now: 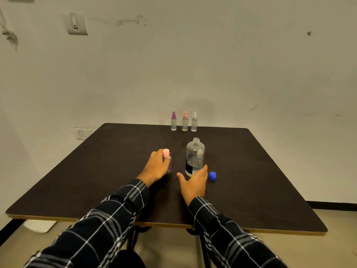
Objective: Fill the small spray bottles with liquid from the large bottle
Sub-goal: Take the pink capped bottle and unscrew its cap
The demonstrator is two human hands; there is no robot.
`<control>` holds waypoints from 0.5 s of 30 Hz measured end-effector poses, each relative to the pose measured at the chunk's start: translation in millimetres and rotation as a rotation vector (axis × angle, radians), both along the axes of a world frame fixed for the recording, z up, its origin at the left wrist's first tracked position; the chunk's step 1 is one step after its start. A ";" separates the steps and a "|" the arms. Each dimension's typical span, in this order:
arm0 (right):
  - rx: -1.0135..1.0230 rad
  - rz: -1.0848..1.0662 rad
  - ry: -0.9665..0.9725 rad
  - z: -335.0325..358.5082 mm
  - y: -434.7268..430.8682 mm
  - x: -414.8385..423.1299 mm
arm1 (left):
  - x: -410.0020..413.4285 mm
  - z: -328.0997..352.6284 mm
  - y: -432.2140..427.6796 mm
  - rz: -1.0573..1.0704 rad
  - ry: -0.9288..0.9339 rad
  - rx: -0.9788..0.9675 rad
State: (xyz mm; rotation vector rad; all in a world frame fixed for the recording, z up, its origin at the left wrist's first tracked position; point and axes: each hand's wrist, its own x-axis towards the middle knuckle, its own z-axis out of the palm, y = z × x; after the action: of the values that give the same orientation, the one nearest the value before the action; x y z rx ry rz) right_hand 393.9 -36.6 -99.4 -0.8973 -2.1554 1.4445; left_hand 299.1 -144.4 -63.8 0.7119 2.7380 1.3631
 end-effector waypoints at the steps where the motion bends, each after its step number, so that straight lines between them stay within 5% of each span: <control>1: 0.007 -0.008 -0.042 0.9 -1.7 -2.0 | 0.7 -1.0 -0.3 0.013 -0.013 0.021; 15: 0.209 -0.042 -0.167 -3.3 0.4 -8.4 | -2.1 -32.0 -3.5 -0.088 -0.191 0.234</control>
State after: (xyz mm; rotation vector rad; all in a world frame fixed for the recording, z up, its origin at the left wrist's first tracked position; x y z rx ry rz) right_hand 385.5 -36.2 -102.6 -1.0079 -2.3408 1.1337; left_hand 297.0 -147.9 -95.9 0.6632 2.4001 1.6539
